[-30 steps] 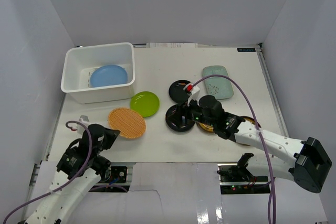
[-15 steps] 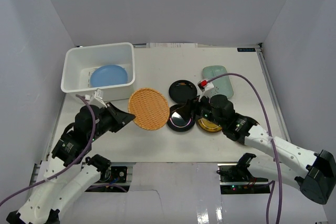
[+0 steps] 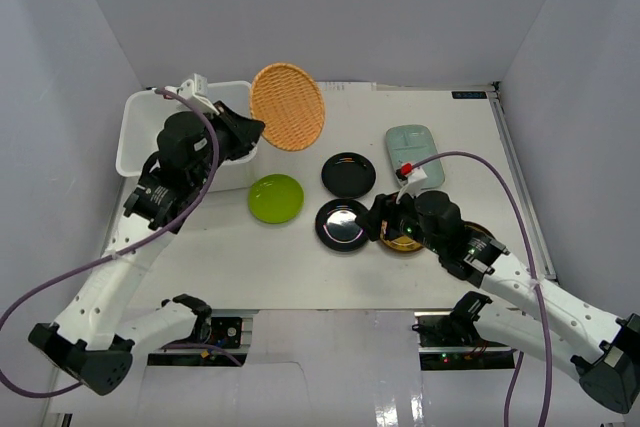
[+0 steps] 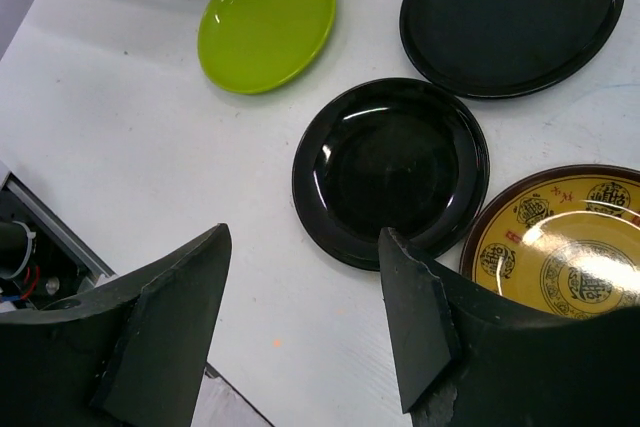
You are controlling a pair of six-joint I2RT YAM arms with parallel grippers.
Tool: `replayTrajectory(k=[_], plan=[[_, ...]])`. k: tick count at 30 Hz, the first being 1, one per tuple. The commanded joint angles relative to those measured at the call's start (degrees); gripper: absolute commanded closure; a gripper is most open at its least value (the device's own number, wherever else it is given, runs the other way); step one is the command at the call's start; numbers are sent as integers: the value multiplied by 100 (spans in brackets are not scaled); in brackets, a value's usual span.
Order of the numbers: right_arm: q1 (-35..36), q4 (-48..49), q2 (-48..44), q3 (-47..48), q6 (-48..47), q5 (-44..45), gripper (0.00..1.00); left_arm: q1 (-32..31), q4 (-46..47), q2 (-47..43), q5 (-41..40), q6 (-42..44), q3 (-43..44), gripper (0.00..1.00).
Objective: Place the plates into the plastic bin on the countertop
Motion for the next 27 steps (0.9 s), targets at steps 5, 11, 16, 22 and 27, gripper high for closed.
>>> replayTrajectory(k=[5, 11, 16, 22, 27], plan=[[-33, -68, -67, -3, -43, 24, 33, 1903, 460, 275, 33, 322, 349, 100], [-42, -68, -32, -56, -78, -29, 33, 3346, 706, 565, 1045, -47, 15, 100], [-42, -68, -40, -108, -113, -11, 33, 4106, 865, 802, 1749, -241, -442, 100], [-60, -86, 135, 14, -157, -73, 33, 4203, 988, 1101, 1530, -223, -785, 100], [-60, -103, 197, -47, -140, -12, 33, 4220, 1163, 1304, 1293, -92, -926, 100]])
